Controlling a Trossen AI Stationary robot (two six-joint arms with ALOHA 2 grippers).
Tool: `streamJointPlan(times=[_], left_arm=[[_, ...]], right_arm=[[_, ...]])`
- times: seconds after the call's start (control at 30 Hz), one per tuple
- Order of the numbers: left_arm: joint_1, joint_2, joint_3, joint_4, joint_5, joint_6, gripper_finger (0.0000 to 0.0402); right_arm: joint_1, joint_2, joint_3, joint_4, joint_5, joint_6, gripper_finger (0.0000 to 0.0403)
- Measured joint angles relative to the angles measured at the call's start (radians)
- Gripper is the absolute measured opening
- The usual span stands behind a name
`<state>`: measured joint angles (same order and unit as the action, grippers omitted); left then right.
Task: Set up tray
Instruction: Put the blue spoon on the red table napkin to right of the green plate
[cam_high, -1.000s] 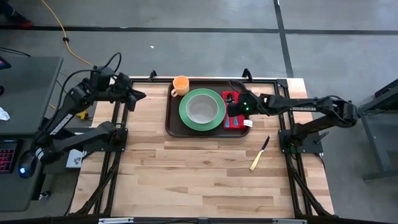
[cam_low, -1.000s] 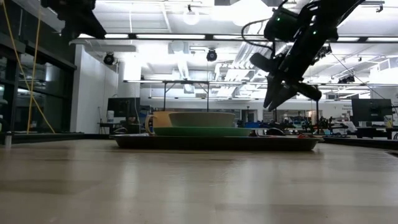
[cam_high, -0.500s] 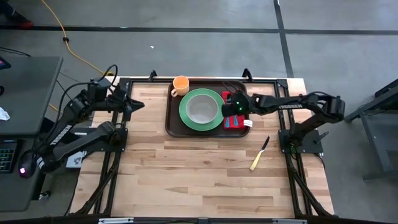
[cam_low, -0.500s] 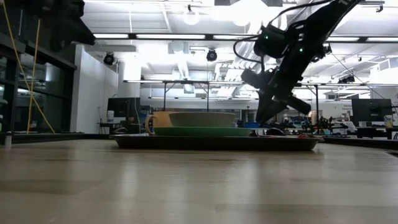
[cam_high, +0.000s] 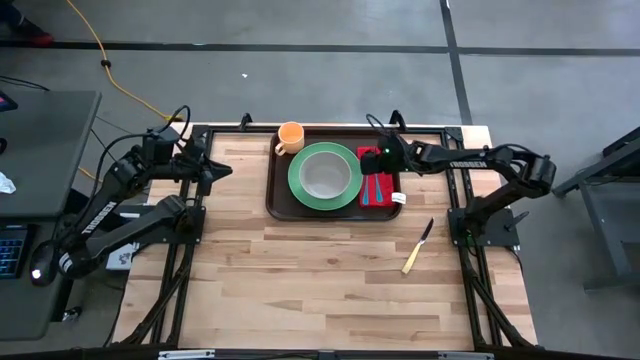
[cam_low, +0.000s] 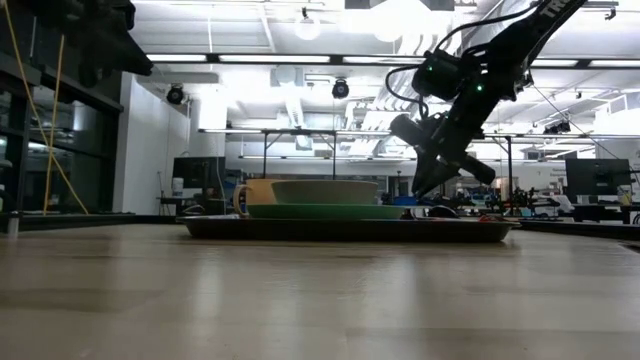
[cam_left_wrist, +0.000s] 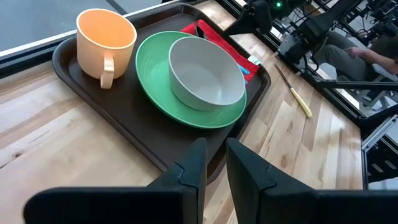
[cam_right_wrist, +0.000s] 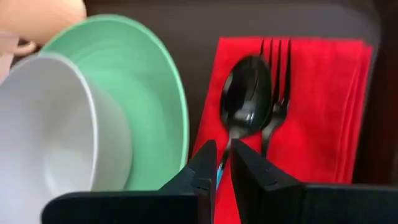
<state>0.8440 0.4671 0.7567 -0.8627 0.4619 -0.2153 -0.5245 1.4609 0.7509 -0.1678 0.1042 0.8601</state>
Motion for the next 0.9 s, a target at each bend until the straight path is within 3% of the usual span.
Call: streamJointPlan(times=[0.43, 0.73, 0.9], left_arm=[[0.0, 0.0, 0.0, 0.0, -0.004, 0.0, 0.0092], [0.0, 0.0, 0.0, 0.0, -0.012, -0.002, 0.0092], [0.0, 0.0, 0.0, 0.0, -0.012, -0.018, 0.0092]], right_arm=[[-0.08, 0.002, 0.0, 0.023, -0.009, -0.086, 0.0024], [-0.083, 0.13, 0.0, 0.115, -0.081, -0.103, 0.0024], [-0.083, 0.138, 0.0, 0.142, -0.075, -0.113, 0.0023]])
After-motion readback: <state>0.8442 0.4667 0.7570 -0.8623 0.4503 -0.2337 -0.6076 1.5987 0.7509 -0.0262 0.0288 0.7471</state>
